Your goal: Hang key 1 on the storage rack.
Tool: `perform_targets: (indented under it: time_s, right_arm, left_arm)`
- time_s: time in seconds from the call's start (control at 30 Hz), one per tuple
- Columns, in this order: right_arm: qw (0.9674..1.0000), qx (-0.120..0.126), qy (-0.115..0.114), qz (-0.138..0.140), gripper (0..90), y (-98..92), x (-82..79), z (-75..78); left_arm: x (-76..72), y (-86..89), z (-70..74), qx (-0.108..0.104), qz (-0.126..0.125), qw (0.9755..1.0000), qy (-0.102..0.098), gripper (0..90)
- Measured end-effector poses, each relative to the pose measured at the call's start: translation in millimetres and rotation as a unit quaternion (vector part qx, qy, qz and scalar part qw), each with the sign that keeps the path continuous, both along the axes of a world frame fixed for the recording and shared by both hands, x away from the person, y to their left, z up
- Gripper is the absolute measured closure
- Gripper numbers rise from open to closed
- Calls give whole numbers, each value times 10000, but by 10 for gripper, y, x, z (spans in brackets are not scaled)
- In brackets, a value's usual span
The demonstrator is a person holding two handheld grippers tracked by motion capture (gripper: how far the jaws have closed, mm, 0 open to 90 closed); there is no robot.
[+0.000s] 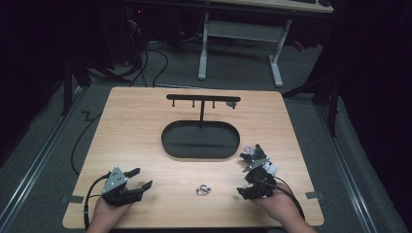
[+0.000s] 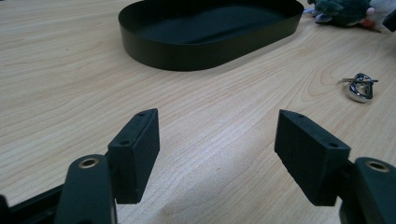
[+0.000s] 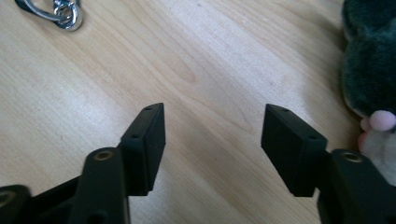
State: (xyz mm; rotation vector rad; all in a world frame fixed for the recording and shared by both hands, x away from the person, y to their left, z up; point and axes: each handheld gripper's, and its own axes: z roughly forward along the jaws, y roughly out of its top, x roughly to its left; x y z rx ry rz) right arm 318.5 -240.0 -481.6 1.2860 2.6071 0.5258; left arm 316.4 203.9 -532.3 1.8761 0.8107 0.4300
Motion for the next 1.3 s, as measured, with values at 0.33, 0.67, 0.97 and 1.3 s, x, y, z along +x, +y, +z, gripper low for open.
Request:
perform_targets:
  time_s: [0.33,0.67,0.97,1.3]
  right_arm:
    - [9981,-356,417,287,331,24,73,113]
    - [9946,-569,764,414,252,8,123,251]
    - [9928,-774,810,431,205,-77,142,435]
    - [9943,-814,660,197,164,-308,221,631]
  left_arm:
    - [-4,-3,0,15,0,10000,11,315]
    - [-4,1,0,9,-16,10000,18,312]
    - [-6,-1,0,15,-13,10000,18,312]
    - [-6,-3,0,23,-22,10000,17,311]
